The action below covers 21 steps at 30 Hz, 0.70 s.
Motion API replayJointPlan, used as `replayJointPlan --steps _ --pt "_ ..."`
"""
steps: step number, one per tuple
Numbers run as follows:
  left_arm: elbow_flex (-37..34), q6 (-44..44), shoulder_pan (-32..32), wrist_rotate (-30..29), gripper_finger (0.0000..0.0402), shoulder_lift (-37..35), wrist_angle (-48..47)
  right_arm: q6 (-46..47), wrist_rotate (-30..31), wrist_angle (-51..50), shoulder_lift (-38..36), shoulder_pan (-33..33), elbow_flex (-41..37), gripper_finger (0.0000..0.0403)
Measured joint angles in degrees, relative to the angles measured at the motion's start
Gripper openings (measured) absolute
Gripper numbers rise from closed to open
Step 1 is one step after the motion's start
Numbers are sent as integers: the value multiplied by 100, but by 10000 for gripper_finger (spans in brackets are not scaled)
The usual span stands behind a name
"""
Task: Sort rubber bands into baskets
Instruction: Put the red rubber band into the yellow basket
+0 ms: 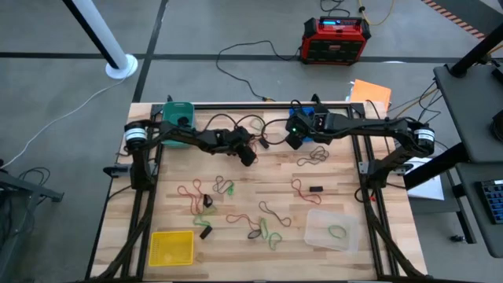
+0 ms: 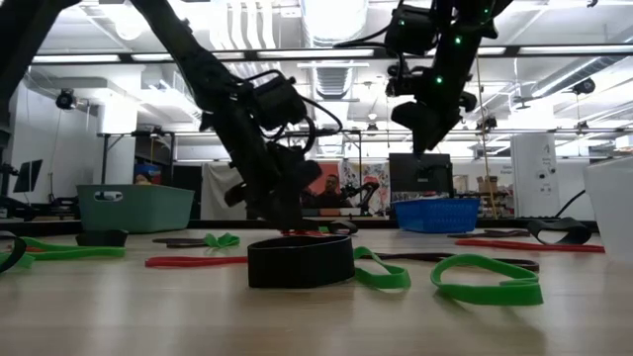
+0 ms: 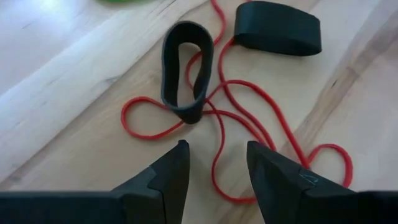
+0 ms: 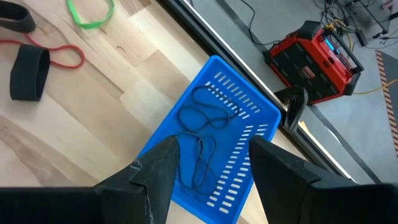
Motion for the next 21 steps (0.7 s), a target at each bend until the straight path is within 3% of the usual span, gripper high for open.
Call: replayJointPlan --steps 7,10,16,21 --pt "20 64 -2 -27 134 164 101 0 -2 119 0 0 -88 187" --pt "18 64 0 -47 107 189 97 0 -2 124 0 0 -88 187" --pt "18 125 -1 -102 12 200 115 0 -4 125 0 2 -88 187" --pt "-12 128 -102 -67 2 4 -14 -46 -7 123 0 2 -88 187"
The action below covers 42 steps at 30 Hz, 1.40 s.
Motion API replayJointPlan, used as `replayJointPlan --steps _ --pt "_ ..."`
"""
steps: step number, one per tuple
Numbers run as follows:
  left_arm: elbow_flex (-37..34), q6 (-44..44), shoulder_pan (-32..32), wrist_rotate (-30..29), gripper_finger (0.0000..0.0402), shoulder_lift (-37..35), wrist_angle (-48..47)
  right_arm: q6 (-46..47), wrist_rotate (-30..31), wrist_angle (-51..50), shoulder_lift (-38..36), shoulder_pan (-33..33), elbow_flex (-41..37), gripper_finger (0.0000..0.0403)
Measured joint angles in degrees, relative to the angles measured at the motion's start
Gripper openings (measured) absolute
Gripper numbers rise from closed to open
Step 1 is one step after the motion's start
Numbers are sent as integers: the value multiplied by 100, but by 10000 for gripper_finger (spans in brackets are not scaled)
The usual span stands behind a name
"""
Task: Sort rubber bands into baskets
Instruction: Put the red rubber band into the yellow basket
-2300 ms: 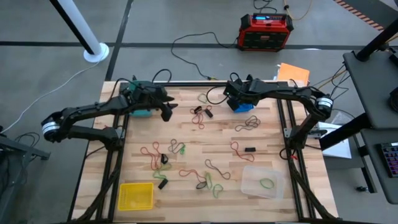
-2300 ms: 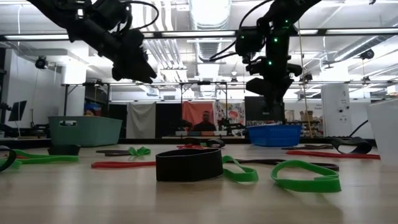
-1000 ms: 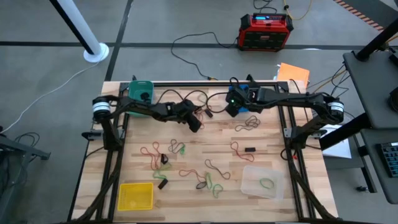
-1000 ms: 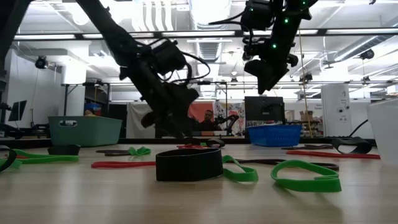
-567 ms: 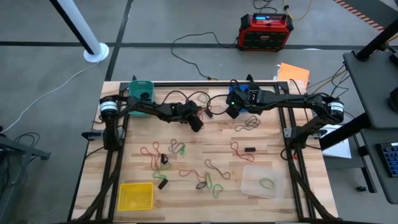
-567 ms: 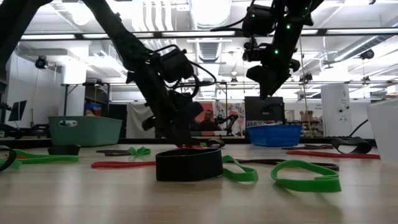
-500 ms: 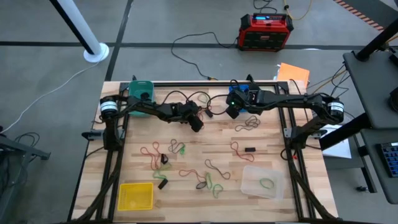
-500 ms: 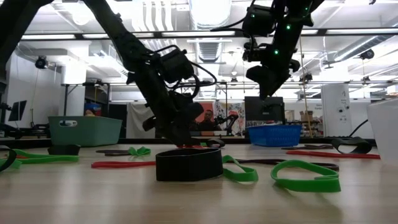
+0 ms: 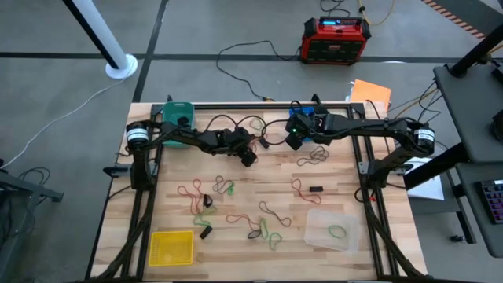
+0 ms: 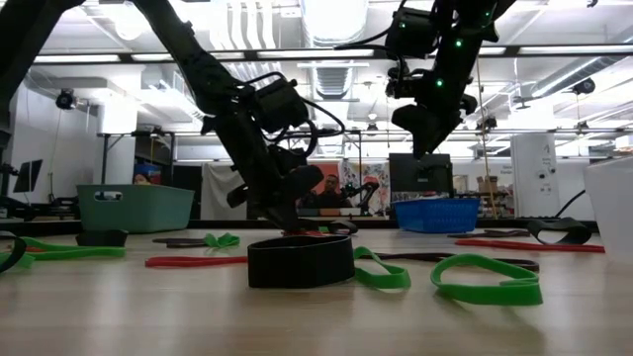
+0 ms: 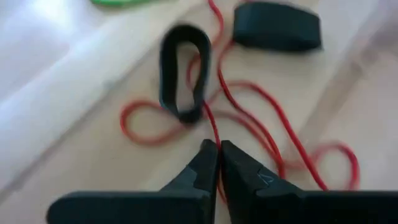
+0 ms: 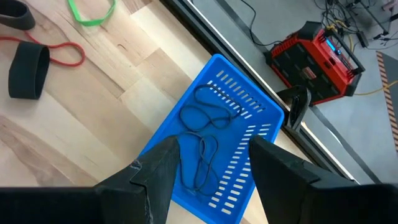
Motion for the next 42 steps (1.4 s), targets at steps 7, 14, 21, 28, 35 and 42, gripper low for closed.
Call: replayJointPlan --steps 7,14,21,28,35,42 --pt "-10 1 -472 -12 0 -964 -785 -10 -4 5 0 11 -16 187" --pt "-18 -13 -1641 -624 0 -2215 -994 -214 -33 138 0 11 -33 187" --pt "-18 -192 -2818 -1388 0 -3272 -1104 -484 -473 551 0 42 -88 187" --pt "44 -370 -3656 -2498 0 -3885 -1256 -693 -753 725 0 63 -96 187" --pt "419 -321 -3638 -3773 0 -3822 -1749 -739 -756 762 0 63 -96 187" --pt "1157 -358 -3266 -3792 0 -3323 -2900 -732 -760 763 0 85 -96 187"
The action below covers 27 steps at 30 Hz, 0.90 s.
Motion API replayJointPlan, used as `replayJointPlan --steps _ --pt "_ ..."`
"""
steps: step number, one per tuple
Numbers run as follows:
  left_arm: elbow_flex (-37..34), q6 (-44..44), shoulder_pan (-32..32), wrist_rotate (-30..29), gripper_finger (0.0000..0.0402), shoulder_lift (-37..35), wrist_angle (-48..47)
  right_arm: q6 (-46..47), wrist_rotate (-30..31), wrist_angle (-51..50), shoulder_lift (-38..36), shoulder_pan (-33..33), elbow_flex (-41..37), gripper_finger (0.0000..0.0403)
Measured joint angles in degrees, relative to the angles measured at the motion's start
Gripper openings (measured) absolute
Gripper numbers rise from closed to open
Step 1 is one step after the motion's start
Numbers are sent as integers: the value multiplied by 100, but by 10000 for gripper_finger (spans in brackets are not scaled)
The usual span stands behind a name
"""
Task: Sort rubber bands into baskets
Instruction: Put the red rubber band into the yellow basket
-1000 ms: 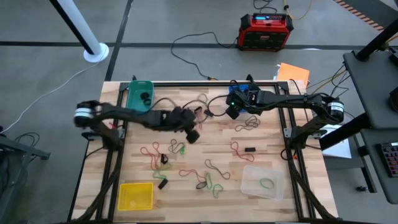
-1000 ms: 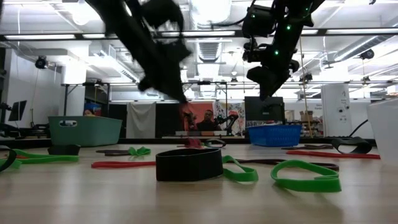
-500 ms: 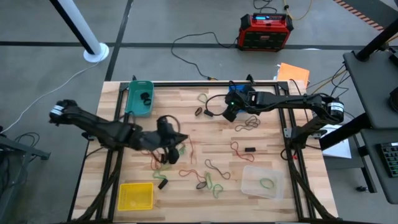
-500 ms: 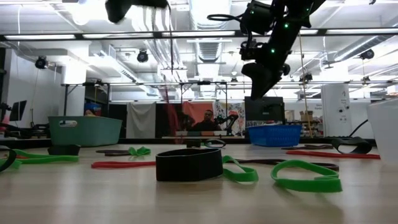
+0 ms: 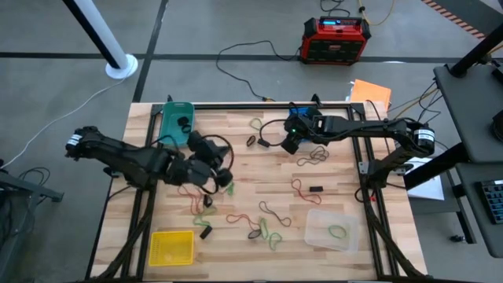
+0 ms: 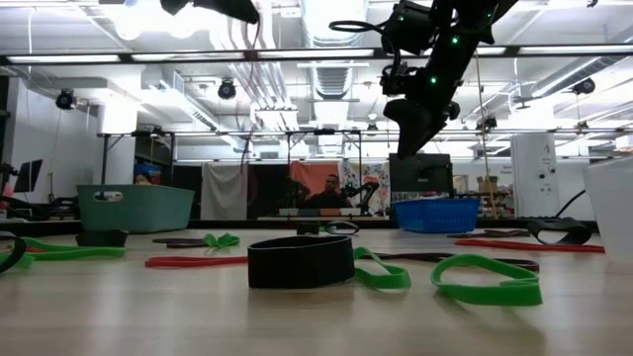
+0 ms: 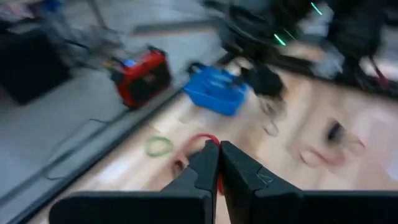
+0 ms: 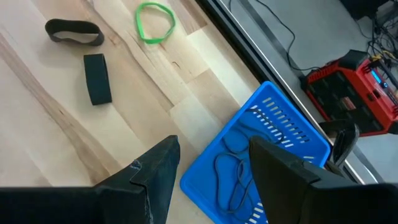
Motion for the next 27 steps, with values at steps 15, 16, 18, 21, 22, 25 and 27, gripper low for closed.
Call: replayJointPlan --steps 15,16,18,21,22,25,27 --pt "1217 -604 269 96 0 825 -2409 146 -400 17 0 131 -72 187" --pt "1258 -572 267 170 0 854 -2460 147 -414 37 0 162 -107 187" --pt "1381 -488 218 636 0 868 -2620 143 -416 164 0 223 -223 187" --pt "1590 -542 124 2151 0 786 -3079 133 -431 320 0 269 -403 187" --pt "1628 -680 68 2733 0 786 -3252 135 -434 389 0 269 -460 187" --pt "1646 -1113 -215 3856 0 816 -3586 140 -439 584 -2 264 -638 187" --pt "1649 -1326 -462 4329 0 803 -3724 151 -440 675 -2 263 -724 187"
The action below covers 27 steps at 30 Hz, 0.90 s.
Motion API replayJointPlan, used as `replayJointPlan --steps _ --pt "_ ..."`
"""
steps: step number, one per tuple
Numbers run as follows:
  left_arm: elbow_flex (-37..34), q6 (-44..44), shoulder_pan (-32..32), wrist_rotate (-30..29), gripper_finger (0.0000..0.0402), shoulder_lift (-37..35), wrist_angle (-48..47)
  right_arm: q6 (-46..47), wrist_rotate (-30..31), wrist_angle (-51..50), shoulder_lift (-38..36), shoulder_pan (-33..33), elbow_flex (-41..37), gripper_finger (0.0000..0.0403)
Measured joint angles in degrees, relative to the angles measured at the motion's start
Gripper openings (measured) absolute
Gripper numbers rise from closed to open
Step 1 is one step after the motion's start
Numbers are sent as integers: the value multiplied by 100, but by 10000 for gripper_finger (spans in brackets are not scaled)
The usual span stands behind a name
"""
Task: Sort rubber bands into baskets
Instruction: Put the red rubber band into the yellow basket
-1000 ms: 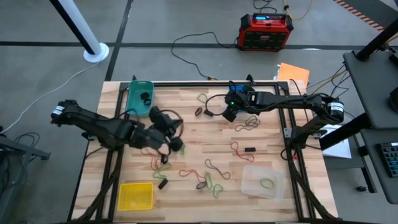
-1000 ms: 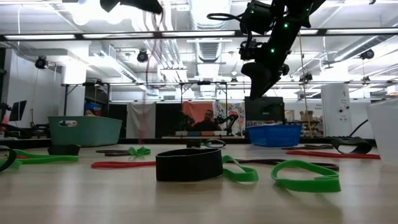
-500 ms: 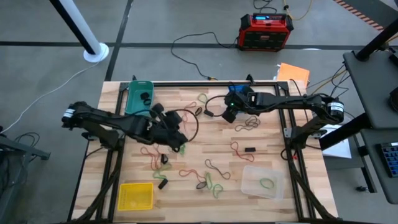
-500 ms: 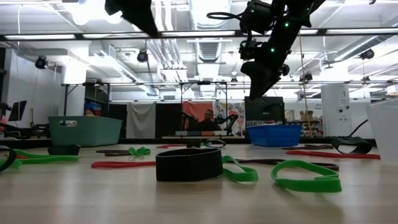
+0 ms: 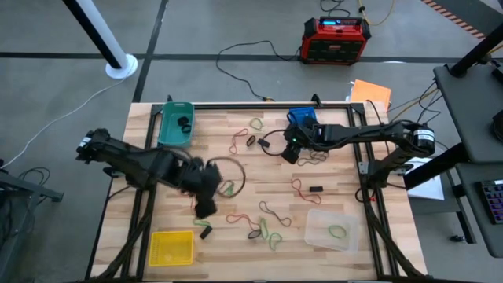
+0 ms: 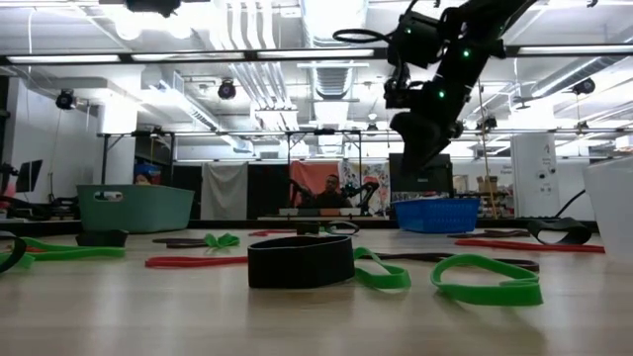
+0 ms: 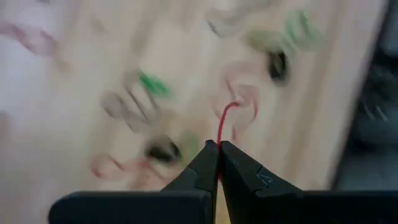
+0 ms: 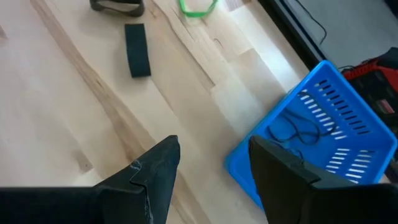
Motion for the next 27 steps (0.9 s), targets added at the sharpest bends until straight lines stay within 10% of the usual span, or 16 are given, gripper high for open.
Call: replayJointPlan --steps 9,27 --pt "-4 -1499 -1191 1298 0 48 -85 134 -4 185 0 0 -82 187" --pt "-619 -4263 -2556 1710 0 52 -349 197 -16 226 -2 0 -52 187"
